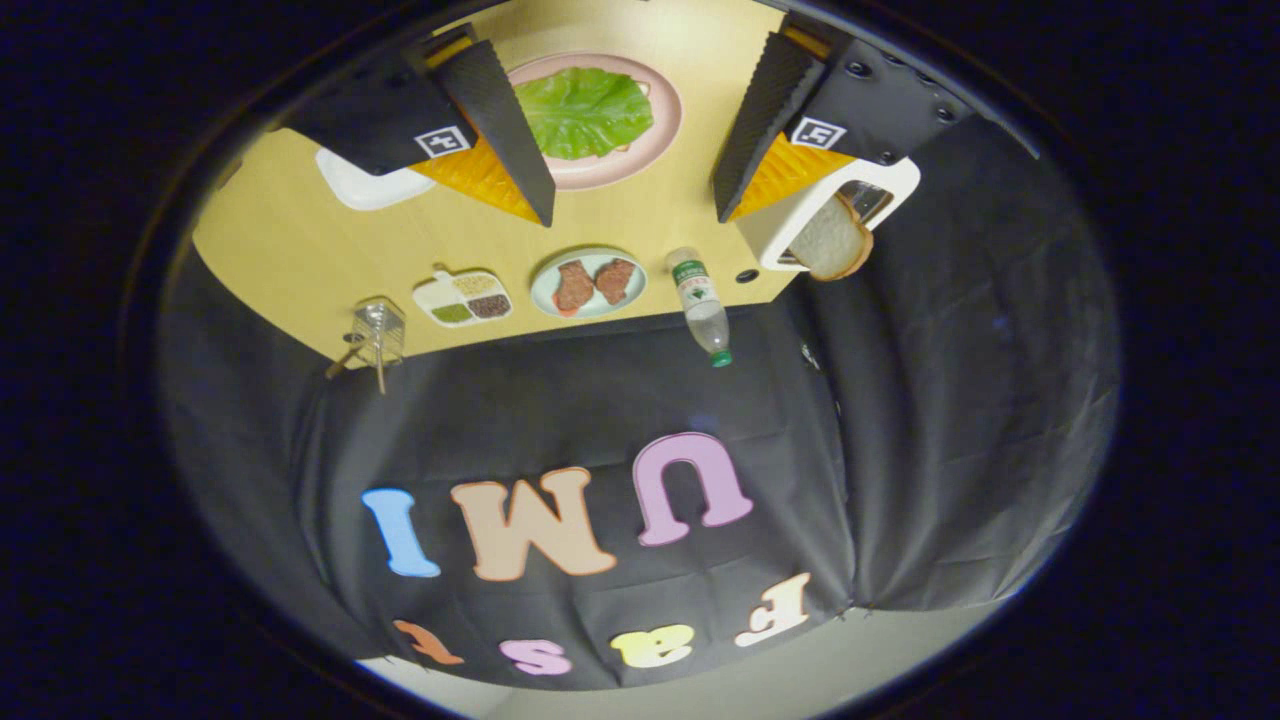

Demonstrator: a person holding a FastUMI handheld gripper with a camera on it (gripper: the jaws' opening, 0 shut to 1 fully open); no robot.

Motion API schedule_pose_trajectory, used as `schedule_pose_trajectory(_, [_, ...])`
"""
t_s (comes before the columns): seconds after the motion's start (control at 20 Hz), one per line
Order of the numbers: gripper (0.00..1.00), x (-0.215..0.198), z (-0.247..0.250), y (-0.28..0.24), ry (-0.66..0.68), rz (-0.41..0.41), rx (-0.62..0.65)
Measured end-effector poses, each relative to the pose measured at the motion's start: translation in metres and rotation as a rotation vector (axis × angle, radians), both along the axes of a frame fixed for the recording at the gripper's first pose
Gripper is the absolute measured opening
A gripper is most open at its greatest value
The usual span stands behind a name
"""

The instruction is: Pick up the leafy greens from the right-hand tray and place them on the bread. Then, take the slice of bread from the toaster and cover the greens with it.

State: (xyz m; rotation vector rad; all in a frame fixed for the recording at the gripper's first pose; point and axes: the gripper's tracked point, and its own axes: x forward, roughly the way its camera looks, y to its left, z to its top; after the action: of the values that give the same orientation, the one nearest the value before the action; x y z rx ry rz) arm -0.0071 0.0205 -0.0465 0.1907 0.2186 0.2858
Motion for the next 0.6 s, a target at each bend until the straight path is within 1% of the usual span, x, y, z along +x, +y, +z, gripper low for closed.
schedule_pose_trajectory(0.1, [0.99,-0.001,0.012,0.025,0.004,0.01,-0.039])
schedule_pose_trajectory(0.25, [0.99,-0.007,0.023,0.062,0.053,0.03,-0.104])
schedule_pose_trajectory(0.5, [0.99,-0.007,0.053,0.126,0.059,0.069,-0.239])
schedule_pose_trajectory(0.6, [1.0,-0.004,0.05,0.154,0.099,0.083,-0.262])
